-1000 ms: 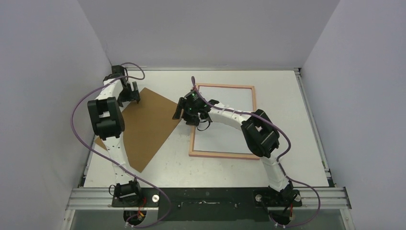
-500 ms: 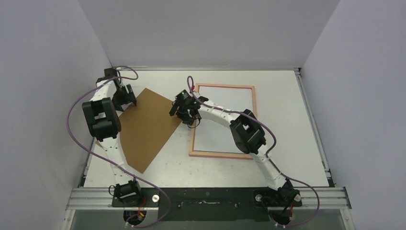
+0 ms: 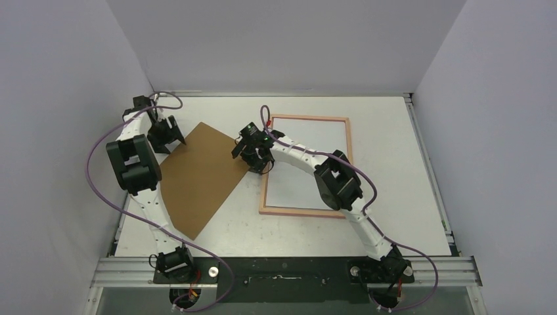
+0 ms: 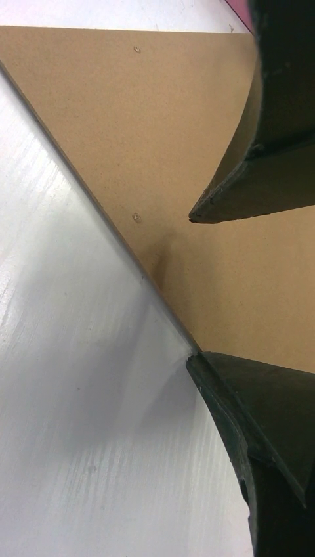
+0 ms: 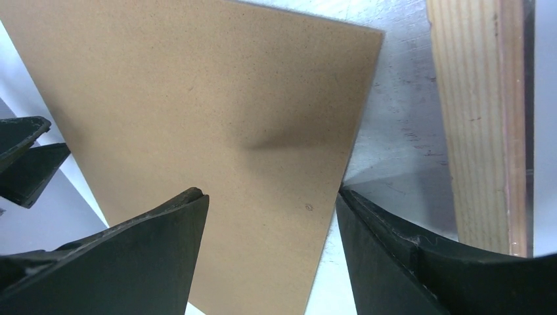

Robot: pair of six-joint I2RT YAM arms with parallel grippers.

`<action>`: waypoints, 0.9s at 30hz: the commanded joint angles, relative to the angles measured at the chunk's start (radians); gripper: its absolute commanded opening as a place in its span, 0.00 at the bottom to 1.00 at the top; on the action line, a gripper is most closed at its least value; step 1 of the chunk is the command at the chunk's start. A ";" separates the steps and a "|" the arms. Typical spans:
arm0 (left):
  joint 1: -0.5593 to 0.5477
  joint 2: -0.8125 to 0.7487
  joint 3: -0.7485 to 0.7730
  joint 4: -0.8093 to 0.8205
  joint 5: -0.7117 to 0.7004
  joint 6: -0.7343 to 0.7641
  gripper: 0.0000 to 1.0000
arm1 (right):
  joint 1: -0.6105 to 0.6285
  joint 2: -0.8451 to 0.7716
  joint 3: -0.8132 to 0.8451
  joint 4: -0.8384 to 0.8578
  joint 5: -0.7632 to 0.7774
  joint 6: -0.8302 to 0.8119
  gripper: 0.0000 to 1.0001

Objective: Put the photo into the frame

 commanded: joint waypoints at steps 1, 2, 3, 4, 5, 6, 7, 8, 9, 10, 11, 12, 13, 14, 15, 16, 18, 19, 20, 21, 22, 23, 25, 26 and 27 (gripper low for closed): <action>-0.008 0.043 0.018 -0.074 0.124 -0.010 0.68 | 0.017 0.004 -0.078 0.179 -0.106 0.044 0.72; -0.009 0.046 0.018 -0.077 0.124 -0.010 0.68 | 0.018 0.007 -0.080 0.228 -0.128 0.035 0.72; -0.008 0.048 0.016 -0.082 0.121 -0.010 0.68 | 0.018 0.008 -0.079 0.270 -0.145 0.025 0.72; -0.009 0.048 0.014 -0.082 0.120 -0.009 0.68 | 0.020 0.004 -0.080 0.309 -0.154 0.015 0.72; -0.009 0.047 0.008 -0.083 0.118 -0.008 0.67 | 0.022 -0.007 -0.087 0.342 -0.157 0.007 0.72; -0.009 0.045 0.002 -0.081 0.118 -0.006 0.67 | 0.022 -0.019 -0.099 0.381 -0.158 0.002 0.72; -0.008 0.043 -0.003 -0.080 0.118 -0.005 0.67 | 0.025 -0.037 -0.117 0.424 -0.158 0.000 0.72; -0.008 0.042 -0.006 -0.077 0.121 -0.004 0.67 | 0.024 -0.051 -0.137 0.460 -0.158 0.001 0.72; -0.009 0.040 -0.010 -0.075 0.123 -0.005 0.66 | 0.023 -0.069 -0.154 0.499 -0.160 -0.001 0.72; -0.009 0.039 -0.011 -0.072 0.128 -0.007 0.66 | 0.022 -0.084 -0.174 0.533 -0.161 0.000 0.72; -0.009 0.039 -0.012 -0.072 0.133 -0.008 0.66 | 0.021 -0.099 -0.193 0.566 -0.162 0.003 0.72; -0.009 0.039 -0.012 -0.070 0.137 -0.009 0.66 | 0.020 -0.114 -0.212 0.602 -0.161 0.006 0.72; -0.009 0.038 -0.012 -0.070 0.141 -0.010 0.65 | 0.017 -0.126 -0.237 0.623 -0.161 0.008 0.72; -0.008 0.037 -0.013 -0.070 0.143 -0.011 0.65 | 0.016 -0.139 -0.253 0.667 -0.160 0.011 0.72; -0.010 0.036 -0.015 -0.068 0.145 -0.012 0.65 | 0.014 -0.152 -0.269 0.693 -0.158 0.013 0.72; -0.010 0.035 -0.017 -0.067 0.146 -0.012 0.65 | 0.012 -0.163 -0.285 0.718 -0.155 0.015 0.72; -0.011 0.032 -0.026 -0.066 0.156 -0.015 0.65 | 0.006 -0.189 -0.312 0.764 -0.149 0.020 0.73; -0.011 0.030 -0.031 -0.064 0.159 -0.015 0.64 | 0.004 -0.200 -0.324 0.779 -0.143 0.014 0.73; -0.012 0.029 -0.035 -0.061 0.164 -0.016 0.64 | 0.001 -0.212 -0.333 0.788 -0.136 0.007 0.73; -0.013 0.026 -0.038 -0.059 0.166 -0.016 0.64 | -0.001 -0.222 -0.345 0.800 -0.131 0.001 0.73; -0.013 0.025 -0.041 -0.059 0.168 -0.016 0.64 | -0.003 -0.233 -0.355 0.818 -0.127 -0.006 0.73; -0.015 0.024 -0.043 -0.059 0.173 -0.016 0.64 | -0.005 -0.242 -0.363 0.826 -0.123 -0.012 0.73; -0.020 0.023 -0.044 -0.056 0.183 -0.017 0.64 | -0.009 -0.259 -0.378 0.837 -0.117 -0.025 0.73; -0.023 0.023 -0.046 -0.056 0.188 -0.018 0.64 | -0.012 -0.268 -0.387 0.839 -0.112 -0.030 0.73; -0.026 0.022 -0.046 -0.054 0.191 -0.018 0.64 | -0.013 -0.279 -0.397 0.843 -0.107 -0.036 0.73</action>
